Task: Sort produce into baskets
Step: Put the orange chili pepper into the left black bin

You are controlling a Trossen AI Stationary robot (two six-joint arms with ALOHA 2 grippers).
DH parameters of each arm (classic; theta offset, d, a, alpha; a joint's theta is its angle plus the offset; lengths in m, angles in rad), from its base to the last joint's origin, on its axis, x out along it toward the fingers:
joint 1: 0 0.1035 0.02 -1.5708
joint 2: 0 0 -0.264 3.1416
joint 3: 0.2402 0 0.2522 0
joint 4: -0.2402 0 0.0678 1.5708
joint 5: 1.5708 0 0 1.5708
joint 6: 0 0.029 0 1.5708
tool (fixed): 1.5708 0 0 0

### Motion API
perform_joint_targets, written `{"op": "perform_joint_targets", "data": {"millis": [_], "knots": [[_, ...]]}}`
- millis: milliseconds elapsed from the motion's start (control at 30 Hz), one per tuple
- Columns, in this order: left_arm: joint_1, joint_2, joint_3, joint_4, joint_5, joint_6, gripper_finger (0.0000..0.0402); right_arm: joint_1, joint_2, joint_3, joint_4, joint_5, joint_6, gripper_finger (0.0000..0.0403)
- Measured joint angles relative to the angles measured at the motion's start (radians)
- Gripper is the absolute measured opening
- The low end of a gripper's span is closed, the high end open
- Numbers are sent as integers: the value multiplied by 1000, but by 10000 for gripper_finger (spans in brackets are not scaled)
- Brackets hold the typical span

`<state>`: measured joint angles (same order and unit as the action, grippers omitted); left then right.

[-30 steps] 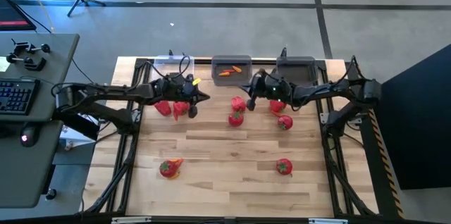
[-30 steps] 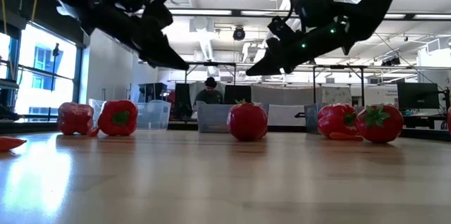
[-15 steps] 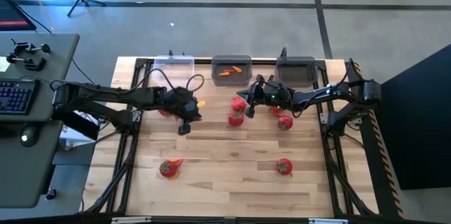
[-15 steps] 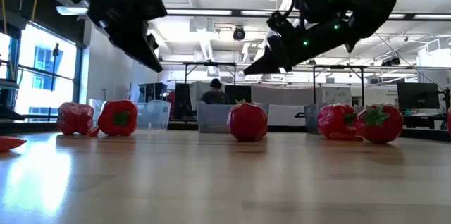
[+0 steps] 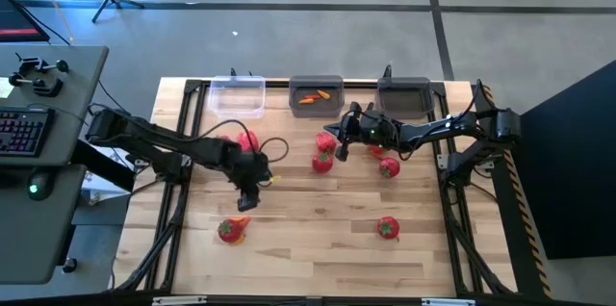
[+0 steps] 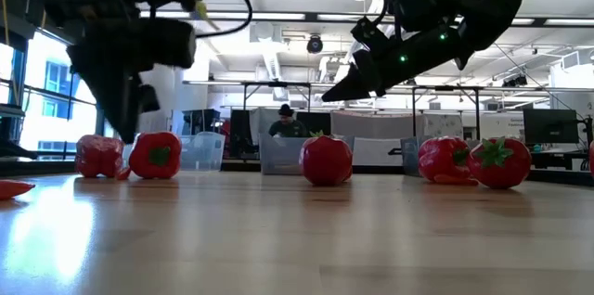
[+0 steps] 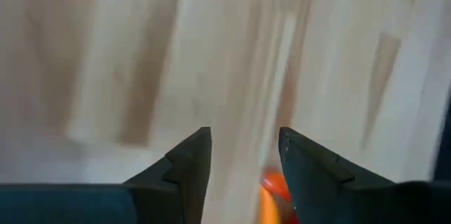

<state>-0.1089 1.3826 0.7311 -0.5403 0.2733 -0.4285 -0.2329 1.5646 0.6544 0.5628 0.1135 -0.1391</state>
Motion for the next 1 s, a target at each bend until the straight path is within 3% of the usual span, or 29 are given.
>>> {"op": "perform_joint_targets", "data": {"millis": [167,433,800,1000], "knots": [[-41,29,0,-32,91,-122,170,0,0,0,-6,0,-25,0],[-94,89,6,-47,80,-276,170,-1,0,0,-6,-1,-46,0],[-165,278,185,-279,-9,-212,170,-1,0,0,-6,-1,-53,0],[-181,333,209,-305,-5,-232,170,-1,0,0,-9,-1,-53,0]]}}
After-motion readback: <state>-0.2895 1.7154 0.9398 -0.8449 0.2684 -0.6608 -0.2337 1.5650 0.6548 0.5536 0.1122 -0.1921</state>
